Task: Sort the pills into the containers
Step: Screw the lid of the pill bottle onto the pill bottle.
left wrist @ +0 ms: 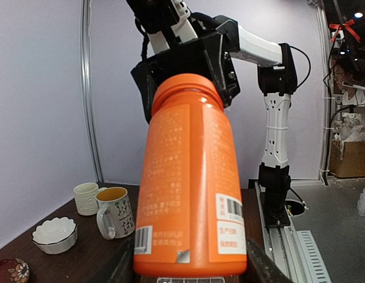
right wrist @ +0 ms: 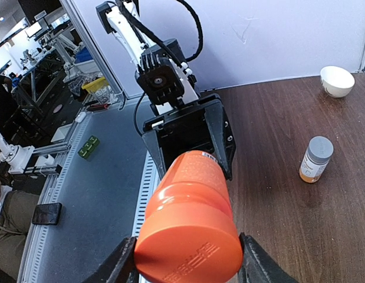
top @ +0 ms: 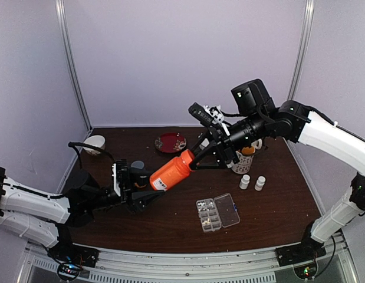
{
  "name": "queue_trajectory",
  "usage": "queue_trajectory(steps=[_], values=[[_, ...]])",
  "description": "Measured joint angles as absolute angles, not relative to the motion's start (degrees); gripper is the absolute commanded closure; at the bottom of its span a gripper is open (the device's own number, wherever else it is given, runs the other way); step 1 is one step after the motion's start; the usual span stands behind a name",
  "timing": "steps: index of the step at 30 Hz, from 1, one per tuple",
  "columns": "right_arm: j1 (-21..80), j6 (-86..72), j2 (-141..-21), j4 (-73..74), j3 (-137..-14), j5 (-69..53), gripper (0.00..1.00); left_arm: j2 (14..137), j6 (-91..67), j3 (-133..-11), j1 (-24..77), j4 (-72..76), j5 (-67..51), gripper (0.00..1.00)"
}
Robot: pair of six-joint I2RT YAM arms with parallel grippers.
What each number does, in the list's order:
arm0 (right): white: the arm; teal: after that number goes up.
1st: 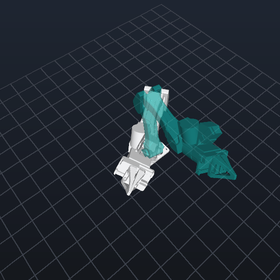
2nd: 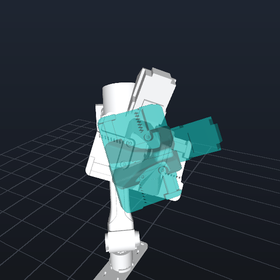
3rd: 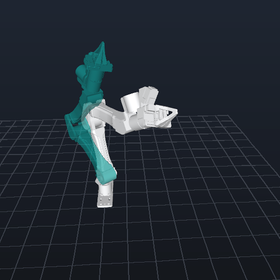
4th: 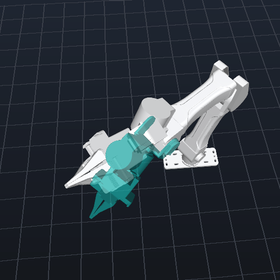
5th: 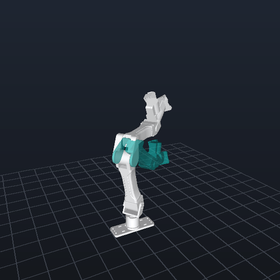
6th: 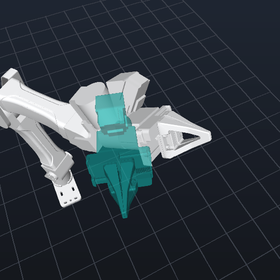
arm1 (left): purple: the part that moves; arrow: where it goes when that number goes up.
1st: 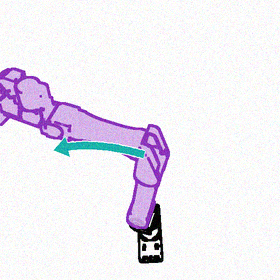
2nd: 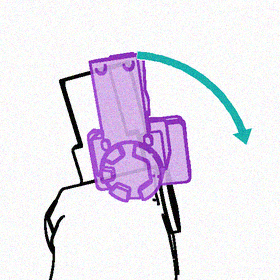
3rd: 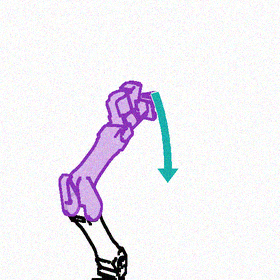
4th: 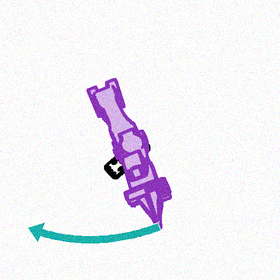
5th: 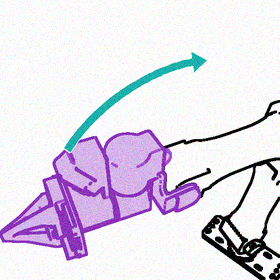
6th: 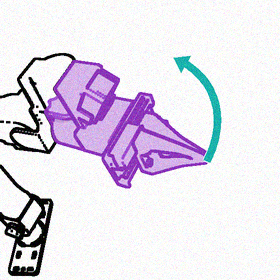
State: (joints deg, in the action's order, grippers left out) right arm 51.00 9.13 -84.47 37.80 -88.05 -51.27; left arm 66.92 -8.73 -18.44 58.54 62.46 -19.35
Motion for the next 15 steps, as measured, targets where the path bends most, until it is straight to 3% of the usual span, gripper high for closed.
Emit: queue_trajectory(steps=[10,15], values=[[52.4,14.61,-85.49,40.34,-88.95,-50.87,0.74,67.51,-10.22,-18.55,58.24,62.26,-21.5,1.0],[52.82,22.79,-84.4,40.07,-87.29,-50.06,0.72,67.81,-12.69,-18.63,57.8,62.0,-23.35,1.0]])
